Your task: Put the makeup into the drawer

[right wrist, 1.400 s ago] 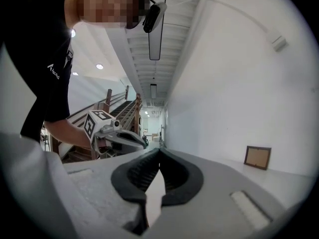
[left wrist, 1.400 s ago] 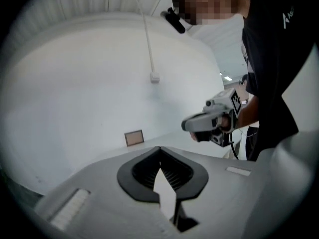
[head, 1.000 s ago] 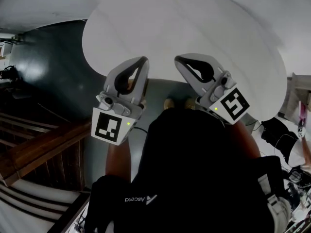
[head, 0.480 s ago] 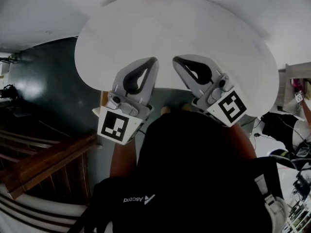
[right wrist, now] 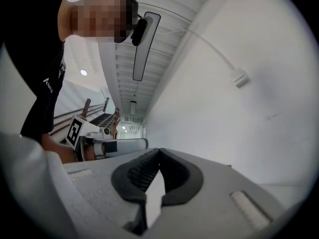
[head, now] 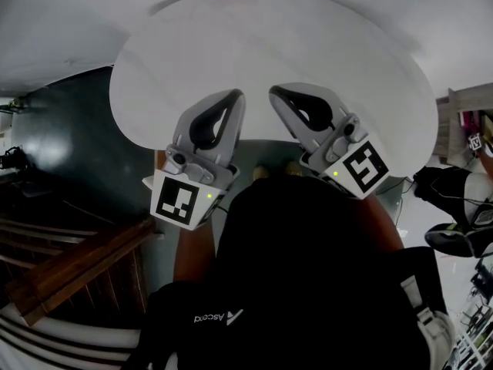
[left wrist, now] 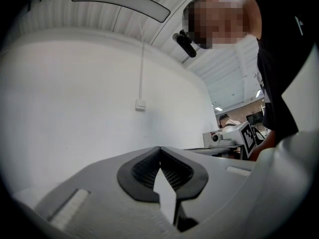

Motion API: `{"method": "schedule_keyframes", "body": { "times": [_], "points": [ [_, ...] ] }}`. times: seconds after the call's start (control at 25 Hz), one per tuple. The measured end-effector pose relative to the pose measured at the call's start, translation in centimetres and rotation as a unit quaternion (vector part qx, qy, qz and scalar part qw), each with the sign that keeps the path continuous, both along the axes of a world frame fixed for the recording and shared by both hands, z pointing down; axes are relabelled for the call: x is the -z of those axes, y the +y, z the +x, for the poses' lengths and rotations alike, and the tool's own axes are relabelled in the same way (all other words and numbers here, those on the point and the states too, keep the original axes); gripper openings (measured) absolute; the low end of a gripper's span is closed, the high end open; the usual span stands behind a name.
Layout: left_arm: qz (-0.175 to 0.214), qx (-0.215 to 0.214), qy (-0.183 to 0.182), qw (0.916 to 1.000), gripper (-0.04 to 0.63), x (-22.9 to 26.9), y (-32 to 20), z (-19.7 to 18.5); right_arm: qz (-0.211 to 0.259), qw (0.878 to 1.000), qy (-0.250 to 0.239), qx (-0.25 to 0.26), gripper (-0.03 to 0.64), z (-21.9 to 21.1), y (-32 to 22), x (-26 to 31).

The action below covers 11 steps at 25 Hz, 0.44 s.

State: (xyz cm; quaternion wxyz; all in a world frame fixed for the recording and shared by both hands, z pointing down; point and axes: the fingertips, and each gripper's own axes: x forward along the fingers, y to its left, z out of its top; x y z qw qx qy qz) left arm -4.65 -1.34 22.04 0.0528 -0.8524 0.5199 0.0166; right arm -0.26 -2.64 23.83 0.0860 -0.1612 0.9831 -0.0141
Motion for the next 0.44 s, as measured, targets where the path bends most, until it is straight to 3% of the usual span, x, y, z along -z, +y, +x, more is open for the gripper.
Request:
{"method": "schedule_keyframes", "body": {
  "times": [0.44],
  "points": [
    [0.005, -0.009, -0.001, 0.9999, 0.011, 0.21, -0.08, 0.1, -0.007, 1.0, -0.002, -0.006, 0.003, 0.09, -0.22, -0.21]
  ]
}}
